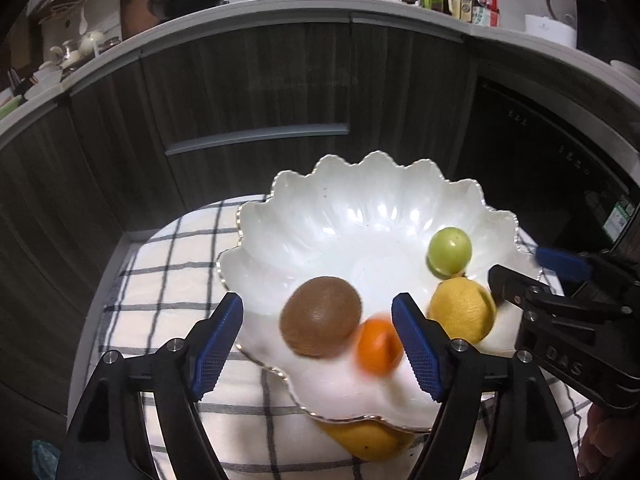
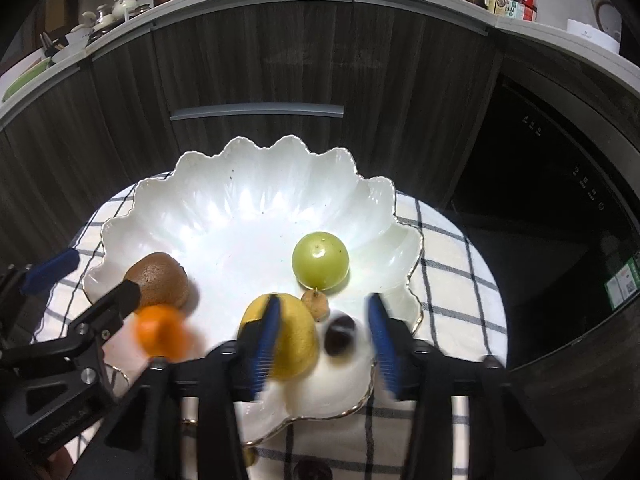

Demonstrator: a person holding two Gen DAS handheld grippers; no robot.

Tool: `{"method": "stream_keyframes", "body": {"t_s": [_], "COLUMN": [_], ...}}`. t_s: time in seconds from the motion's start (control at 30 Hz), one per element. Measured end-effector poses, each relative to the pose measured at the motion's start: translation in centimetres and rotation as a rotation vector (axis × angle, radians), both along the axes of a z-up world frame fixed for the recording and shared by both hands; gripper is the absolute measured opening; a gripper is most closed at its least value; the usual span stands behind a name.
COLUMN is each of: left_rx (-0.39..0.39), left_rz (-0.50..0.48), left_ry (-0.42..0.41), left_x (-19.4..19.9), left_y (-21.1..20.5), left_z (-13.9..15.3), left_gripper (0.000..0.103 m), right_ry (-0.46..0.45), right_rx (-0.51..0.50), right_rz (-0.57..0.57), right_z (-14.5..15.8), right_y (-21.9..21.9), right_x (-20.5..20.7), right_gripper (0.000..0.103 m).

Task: Organize fruits
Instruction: 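Withdraw both tools from the bowl and move toward the yellow mango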

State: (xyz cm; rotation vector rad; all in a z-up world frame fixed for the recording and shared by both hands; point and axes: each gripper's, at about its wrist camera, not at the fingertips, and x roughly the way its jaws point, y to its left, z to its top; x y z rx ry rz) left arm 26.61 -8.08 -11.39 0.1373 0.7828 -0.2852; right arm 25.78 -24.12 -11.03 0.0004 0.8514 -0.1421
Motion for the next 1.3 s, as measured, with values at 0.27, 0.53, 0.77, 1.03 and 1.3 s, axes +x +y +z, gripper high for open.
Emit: {"method": "stream_keyframes", "body": {"t_s": [0.27, 0.53, 0.77, 1.03, 1.3], "left_rx": [0.019, 0.019, 0.006, 0.018, 0.021], "left_rz": [0.043, 0.045, 0.056, 0.066, 0.066], "left_ry": [-0.024, -0.039, -0.062, -0.070, -0.055], "left_x": [-0.9, -2.6, -4.3, -6.3, -8.1], "left_y": [0.9, 1.4, 2.4, 3.6, 4.2], "left_z": [0.5, 1.6, 2.5, 2.3, 1.3], "left_gripper": [0.091, 0.097, 0.099, 0.099, 0.099], "right_ry": [-0.025, -0.043, -0.074, -0.072, -0.058], "right_rx": [-0.050, -0.040, -0.038, -0.035, -0.015], "right_rz": [-0.045, -0.065, -0.068, -0.061, -0.064], "right_z": [0.8, 1.9, 3.3, 3.1, 2.2], "right_y": [0.1, 0.2, 0.9, 2.1, 2.7], "right_x": [-1.2, -3.2, -5.1, -6.8, -8.5], "right_gripper": [0.080, 0.080, 0.080, 0.080, 0.080]}}
